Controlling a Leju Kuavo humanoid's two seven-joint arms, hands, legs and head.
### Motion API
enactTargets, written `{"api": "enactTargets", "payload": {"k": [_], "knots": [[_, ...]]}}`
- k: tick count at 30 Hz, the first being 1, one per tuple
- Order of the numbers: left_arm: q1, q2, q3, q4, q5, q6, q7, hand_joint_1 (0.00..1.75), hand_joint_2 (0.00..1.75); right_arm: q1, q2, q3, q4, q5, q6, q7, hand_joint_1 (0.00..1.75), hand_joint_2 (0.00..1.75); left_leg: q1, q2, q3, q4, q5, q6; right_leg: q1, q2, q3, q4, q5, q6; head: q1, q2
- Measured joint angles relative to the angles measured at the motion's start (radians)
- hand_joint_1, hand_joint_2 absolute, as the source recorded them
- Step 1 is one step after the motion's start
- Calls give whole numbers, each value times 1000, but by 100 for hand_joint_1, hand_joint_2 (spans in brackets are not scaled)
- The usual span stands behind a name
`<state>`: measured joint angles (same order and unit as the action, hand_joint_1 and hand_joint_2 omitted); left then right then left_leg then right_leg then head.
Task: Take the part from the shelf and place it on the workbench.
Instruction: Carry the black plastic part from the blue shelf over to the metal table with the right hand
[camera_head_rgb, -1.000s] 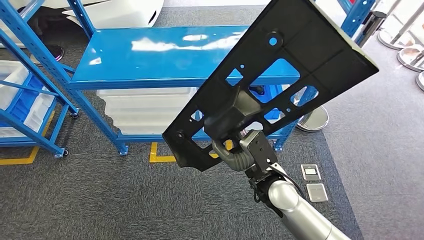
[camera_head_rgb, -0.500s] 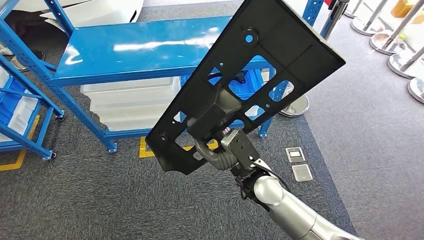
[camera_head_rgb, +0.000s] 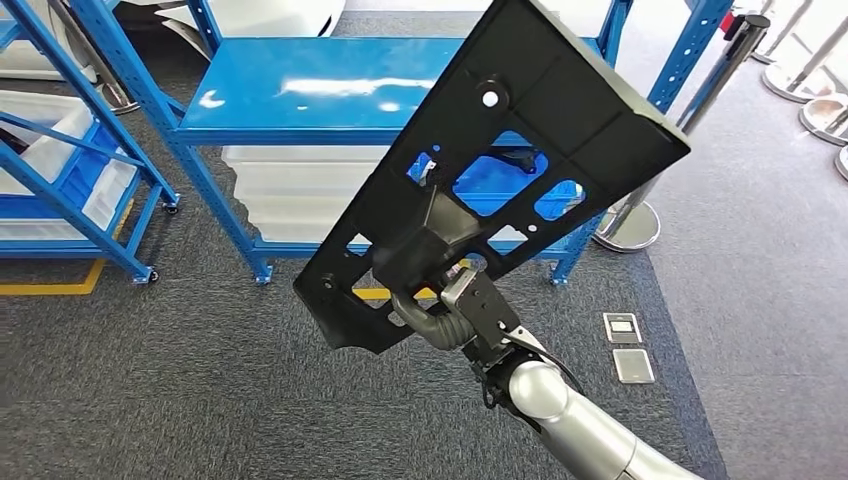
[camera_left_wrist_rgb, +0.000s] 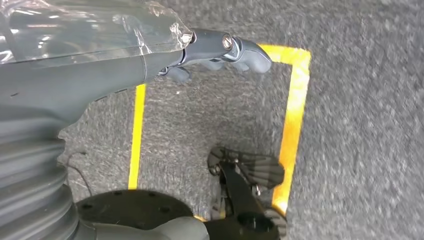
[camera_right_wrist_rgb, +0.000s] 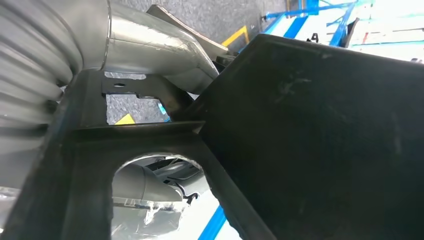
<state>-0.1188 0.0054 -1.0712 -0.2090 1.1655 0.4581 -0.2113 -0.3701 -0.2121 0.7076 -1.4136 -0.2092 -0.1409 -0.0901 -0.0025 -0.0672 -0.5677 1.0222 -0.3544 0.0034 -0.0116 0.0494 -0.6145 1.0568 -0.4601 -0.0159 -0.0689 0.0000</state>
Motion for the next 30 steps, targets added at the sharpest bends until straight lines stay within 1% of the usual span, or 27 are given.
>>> {"api": "enactTargets", "payload": {"k": [1, 2, 3, 4, 5, 6, 8, 9, 10, 11, 12, 14, 15, 16, 18, 19, 20, 21, 22, 23, 24, 25, 26, 27, 28, 29, 30], "knots": [[0, 0, 0, 0, -1, 0, 2, 0, 175, 0, 0, 0, 0, 0, -2, 1, 175, 175, 3, -7, -7, 3, 1, -5, 1, 5, 4, -11, -6, -3, 2, 0], [0, 0, 0, 0, -3, -1, 4, 0, 175, 1, 0, 0, 0, 1, -3, 1, 175, 175, 5, -14, -12, 5, 3, -11, 3, -1, 4, -18, -6, -4, 6, 0], [1, 0, 0, 0, -4, -2, 6, 0, 175, 1, 1, 0, 0, 2, -4, 2, 175, 175, 7, -20, -15, 6, 3, -17, 0, -10, 5, -23, -6, -7, 10, 0], [2, 1, 0, 0, -5, -3, 8, 0, 175, 1, 1, 0, 0, 3, -5, 2, 175, 175, 6, -17, -17, 11, -1, -22, -3, -20, 8, -28, -4, -10, 13, 0], [2, 2, 0, 0, -6, -4, 11, 0, 175, 1, 2, 0, 0, 4, -6, 3, 175, 175, 5, -4, -27, 35, -17, -28, -6, -31, 11, -35, -2, -14, 11, 0], [1, 2, 0, 0, -7, -5, 14, 0, 175, 1, 3, 0, 0, 5, -6, 3, 175, 175, 5, 14, -46, 79, -43, -34, -9, -42, 14, -40, 0, -18, 7, 0], [-2, 3, 0, -1, -10, -7, 20, 0, 175, 4, 4, 0, 0, 8, -6, 4, 175, 175, 12, 48, -106, 211, -107, -46, -7, -65, 15, -41, 1, -21, -1, 0], [-3, 3, 0, -1, -11, -7, 22, 0, 175, 6, 4, 0, 0, 9, -6, 4, 175, 175, 17, 53, -131, 265, -126, -51, -6, -76, 14, -41, 0, -21, -2, 0], [-2, 3, 0, 0, -12, -7, 24, 0, 175, 7, 4, 0, 0, 10, -6, 5, 175, 175, 21, 57, -143, 292, -128, -55, -6, -86, 14, -40, 0, -21, -2, 0], [-2, 3, 0, 0, -13, -7, 25, 0, 175, 8, 4, 1, 0, 10, -6, 5, 175, 175, 25, 60, -134, 277, -110, -59, -7, -96, 14, -38, 0, -20, -3, 0], [-2, 3, 0, 0, -13, -7, 26, 0, 175, 8, 4, 1, 0, 11, -6, 6, 175, 175, 28, 66, -107, 227, -79, -61, -8, -105, 14, -37, -1, -19, -4, 0], [-5, 3, 0, -1, -14, -7, 28, 0, 175, 8, 4, 1, 0, 12, -6, 6, 175, 175, 27, 102, -35, 83, -19, -62, -8, -123, 14, -32, -2, -12, -7, 0], [-6, 3, 0, -1, -14, -7, 30, 0, 175, 8, 4, 1, 0, 12, -6, 6, 175, 175, 25, 115, -14, 35, -3, -58, -6, -130, 14, -31, -2, -6, -7, 0], [-8, 3, 0, -1, -14, -7, 32, 0, 175, 8, 4, 1, 0, 14, -5, 6, 175, 175, 21, 123, -7, 9, 3, -52, -4, -137, 14, -30, -2, 0, -5, 0], [-8, 3, 0, -1, -15, -8, 35, 0, 175, 7, 6, 1, 0, 17, -3, 7, 175, 175, 17, 108, -15, 2, 8, -35, -3, -153, 15, -33, 2, 14, 3, 0], [-8, 3, 0, -1, -15, -8, 37, 0, 175, 7, 6, 2, 0, 18, -2, 8, 175, 175, 16, 99, -17, -1, 13, -26, -6, -152, 14, -30, -2, 20, 7, 0], [-8, 3, 0, -1, -16, -8, 38, 0, 175, 7, 7, 2, 0, 20, -1, 9, 175, 175, 17, 90, -18, -6, 20, -17, -9, -138, 10, -17, -14, 25, 11, 0], [-8, 3, 0, -1, -16, -8, 39, 0, 175, 7, 7, 2, 0, 22, 0, 10, 175, 175, 18, 81, -20, -10, 26, -9, -11, -116, -4, 16, -39, 28, 17, 0], [-10, 3, 0, -1, -16, -8, 40, 0, 175, 7, 6, 2, 1, 23, 1, 11, 175, 175, 18, 72, -23, -12, 31, -3, -12, -89, -26, 70, -74, 29, 24, 0], [-11, 3, 0, -1, -16, -8, 40, 0, 175, 9, 6, 2, 1, 23, 1, 12, 175, 175, 15, 62, -27, -12, 34, 2, -12, -69, -56, 138, -111, 28, 32, 0], [-12, 3, 0, -1, -17, -8, 40, 0, 175, 11, 6, 2, 2, 24, 1, 12, 175, 175, 13, 50, -31, -10, 37, 5, -11, -59, -85, 206, -140, 27, 39, 0], [-12, 3, 0, -1, -17, -9, 41, 0, 175, 14, 6, 2, 3, 24, 1, 13, 175, 175, 10, 37, -34, -9, 38, 6, -9, -54, -102, 248, -152, 25, 45, 0], [-12, 3, 0, -2, -17, -9, 41, 0, 175, 16, 5, 2, 4, 25, 1, 14, 175, 175, 7, 24, -37, -6, 39, 6, -7, -51, -103, 256, -144, 21, 50, 0], [-12, 3, 0, -2, -17, -9, 42, 0, 175, 16, 5, 2, 5, 26, 1, 15, 175, 175, 6, 10, -39, -2, 39, 6, -6, -48, -85, 223, -119, 18, 54, 0], [-12, 3, 0, -2, -18, -9, 42, 0, 175, 16, 5, 2, 5, 27, 1, 17, 175, 175, 6, -2, -41, 2, 39, 5, -5, -37, -51, 157, -83, 13, 58, 0], [-13, 2, 0, -2, -19, -9, 42, 0, 175, 16, 5, 2, 6, 29, 1, 19, 175, 175, 5, -13, -44, 6, 39, 3, -5, -14, -18, 90, -57, 8, 63, 0], [-14, 2, -1, -2, -21, -9, 43, 0, 175, 16, 5, 2, 6, 31, 1, 21, 175, 175, 5, -24, -48, 11, 39, 0, -6, 5, 7, 35, -40, 5, 66, 0]]}}
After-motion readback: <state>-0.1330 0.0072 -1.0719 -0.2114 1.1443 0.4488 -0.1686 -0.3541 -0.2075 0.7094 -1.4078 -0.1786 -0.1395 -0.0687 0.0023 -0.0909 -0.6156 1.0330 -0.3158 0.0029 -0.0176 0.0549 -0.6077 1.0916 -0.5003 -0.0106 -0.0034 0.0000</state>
